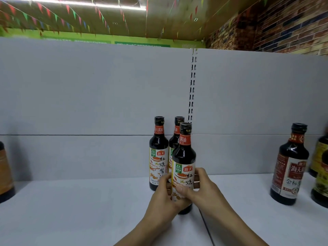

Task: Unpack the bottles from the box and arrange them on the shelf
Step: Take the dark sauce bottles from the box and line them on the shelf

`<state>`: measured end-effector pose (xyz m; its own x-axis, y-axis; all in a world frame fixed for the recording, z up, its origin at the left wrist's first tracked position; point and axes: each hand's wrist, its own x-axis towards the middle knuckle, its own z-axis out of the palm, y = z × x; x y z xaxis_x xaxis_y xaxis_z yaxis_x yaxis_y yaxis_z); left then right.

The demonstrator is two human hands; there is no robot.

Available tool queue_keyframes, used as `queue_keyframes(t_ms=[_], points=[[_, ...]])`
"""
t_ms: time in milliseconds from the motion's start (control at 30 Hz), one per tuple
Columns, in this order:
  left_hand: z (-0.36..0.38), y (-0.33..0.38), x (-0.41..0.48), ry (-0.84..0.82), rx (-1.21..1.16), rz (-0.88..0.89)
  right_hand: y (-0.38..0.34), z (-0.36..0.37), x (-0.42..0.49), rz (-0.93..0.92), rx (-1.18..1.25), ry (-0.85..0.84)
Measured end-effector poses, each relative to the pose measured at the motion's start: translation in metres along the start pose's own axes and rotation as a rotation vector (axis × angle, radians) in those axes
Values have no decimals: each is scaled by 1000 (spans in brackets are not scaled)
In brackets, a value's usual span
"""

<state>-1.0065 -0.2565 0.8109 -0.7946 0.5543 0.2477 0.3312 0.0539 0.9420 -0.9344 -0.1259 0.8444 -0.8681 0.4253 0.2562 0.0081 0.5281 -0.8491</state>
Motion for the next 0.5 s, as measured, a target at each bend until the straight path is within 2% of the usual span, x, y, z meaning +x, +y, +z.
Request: queue_keyframes(t_ms=[267,500], points=[[-5,-10,0,17,88,80,12,10,6,-20,21,40],[-7,-16,4,53,137,107,19,17,10,-33,-94,4]])
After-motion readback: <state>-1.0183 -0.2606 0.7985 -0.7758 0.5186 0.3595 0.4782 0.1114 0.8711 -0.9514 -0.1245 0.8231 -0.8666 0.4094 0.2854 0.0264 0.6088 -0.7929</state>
